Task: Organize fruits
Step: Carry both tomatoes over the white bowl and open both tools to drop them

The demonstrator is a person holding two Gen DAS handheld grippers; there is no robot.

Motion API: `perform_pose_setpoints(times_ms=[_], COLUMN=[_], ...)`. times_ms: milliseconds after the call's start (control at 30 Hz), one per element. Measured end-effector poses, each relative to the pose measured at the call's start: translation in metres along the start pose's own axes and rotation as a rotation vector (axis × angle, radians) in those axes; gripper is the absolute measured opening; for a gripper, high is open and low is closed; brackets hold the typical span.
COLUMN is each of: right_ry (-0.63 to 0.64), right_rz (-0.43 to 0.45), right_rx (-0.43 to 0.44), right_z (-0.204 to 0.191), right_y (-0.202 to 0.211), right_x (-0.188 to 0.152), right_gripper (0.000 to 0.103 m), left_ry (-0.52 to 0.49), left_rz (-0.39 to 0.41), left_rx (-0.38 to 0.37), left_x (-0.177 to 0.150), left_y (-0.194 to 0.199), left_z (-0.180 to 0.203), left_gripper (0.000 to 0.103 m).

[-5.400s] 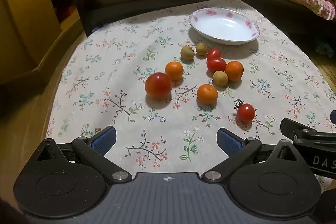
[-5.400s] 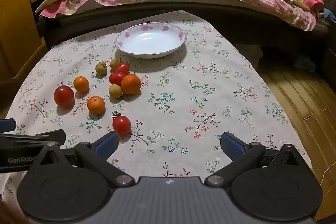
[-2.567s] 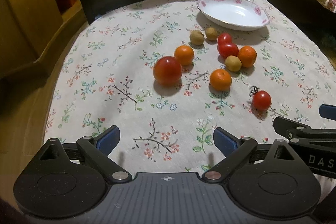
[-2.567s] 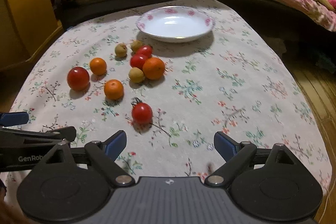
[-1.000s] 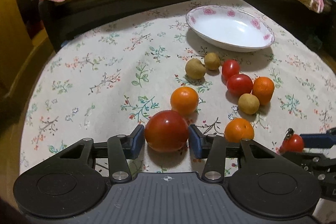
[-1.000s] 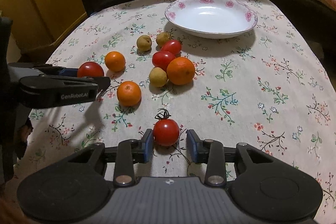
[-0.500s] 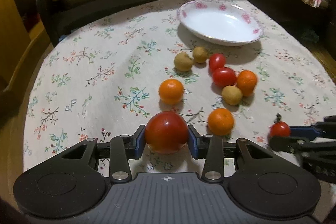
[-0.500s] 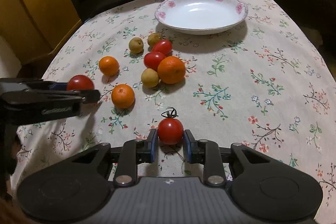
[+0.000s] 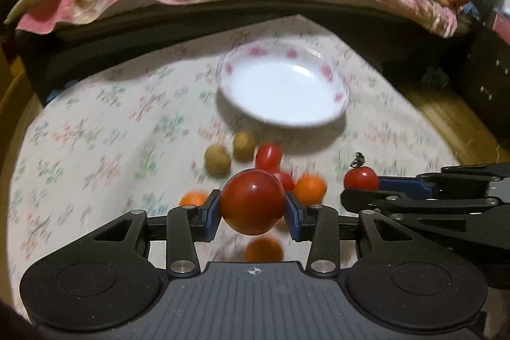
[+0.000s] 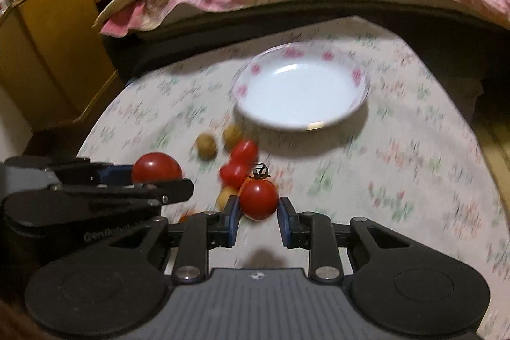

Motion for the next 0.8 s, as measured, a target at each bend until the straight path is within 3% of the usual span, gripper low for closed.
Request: perform_pose_setpoints(times_ms=[167,333,800], right_ry=[-0.022,-0.058,-0.072], right_rz=[0.011,0.012,-0.014], right_rx=[-0.035,-0.053,-0.067], right_z=[0.024,0.049,0.074], right_y=[-0.017,-0.038,-0.082], right_x=[0.031,0.050,0.067], right_gripper=[0.029,0.029,0.030], left_ry=[0.046,0.017,0.022], left_rz=[0.011,0.015,-0.019], left_rx=[-0.024,-0.013,-0.001], left_x=[0.032,0.052,0.069], left_y=[-0.018,-0.039,-0.080], left_z=[0.006,0.017,0.013], left_gripper=[0.049,0.049,0.049])
Point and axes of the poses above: each gripper's, at about its wrist camera, not at the fingertips, and y roughly against the way its jaws point, z to its right, x to its top, the point moved 2 cm from there along -y, roughly the way its jaws point, and after that the axes turned 11 degrees about y, right-handed, at the moved point
